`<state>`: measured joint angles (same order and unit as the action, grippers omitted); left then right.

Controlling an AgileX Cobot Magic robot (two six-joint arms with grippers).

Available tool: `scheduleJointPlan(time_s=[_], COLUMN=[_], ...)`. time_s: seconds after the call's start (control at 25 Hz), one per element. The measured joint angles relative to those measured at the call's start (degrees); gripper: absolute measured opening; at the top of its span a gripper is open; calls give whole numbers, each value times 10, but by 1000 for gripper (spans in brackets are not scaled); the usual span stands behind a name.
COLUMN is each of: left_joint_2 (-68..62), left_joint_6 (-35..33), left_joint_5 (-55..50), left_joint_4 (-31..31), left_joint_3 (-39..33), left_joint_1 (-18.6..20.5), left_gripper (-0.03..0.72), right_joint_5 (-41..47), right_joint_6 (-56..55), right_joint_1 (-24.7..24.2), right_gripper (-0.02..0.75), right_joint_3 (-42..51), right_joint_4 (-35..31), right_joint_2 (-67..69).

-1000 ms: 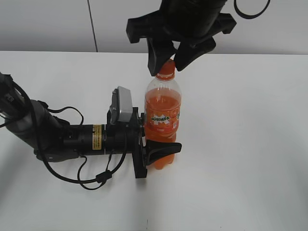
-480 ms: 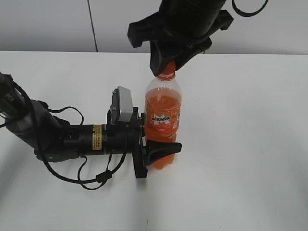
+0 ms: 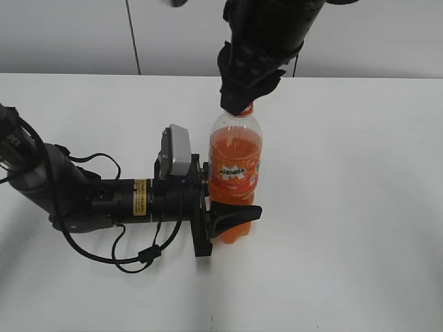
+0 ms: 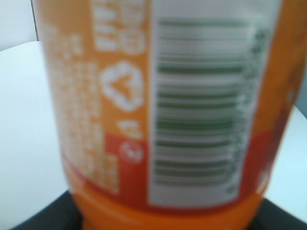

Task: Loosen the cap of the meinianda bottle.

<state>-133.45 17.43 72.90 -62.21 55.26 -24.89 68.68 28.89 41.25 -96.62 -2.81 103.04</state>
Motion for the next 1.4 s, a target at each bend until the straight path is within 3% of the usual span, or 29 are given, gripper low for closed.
scheduleJointPlan(time_s=[0.36,0.72,1.0,1.4], left_joint_2=[0,0,0,0], left_joint_6=[-4,-8,-10,-10], left_joint_5=[1,2,3,3], left_joint_4=[-2,-8,-11,-11], left_joint_3=[1,1,1,1], left_joint_1=[-1,-1,-1,-1], left_gripper=[384,384,384,384], right_joint_5=[15,18,19,19], right_joint_6=[365,599,706,746], right_joint_1=[0,-1,-1,-1], right_gripper=[275,275,275,275], right_joint_3=[0,0,0,0], right_joint_4=[4,-28,-40,-41], right_joint_2=[-10,-12,-12,-12])
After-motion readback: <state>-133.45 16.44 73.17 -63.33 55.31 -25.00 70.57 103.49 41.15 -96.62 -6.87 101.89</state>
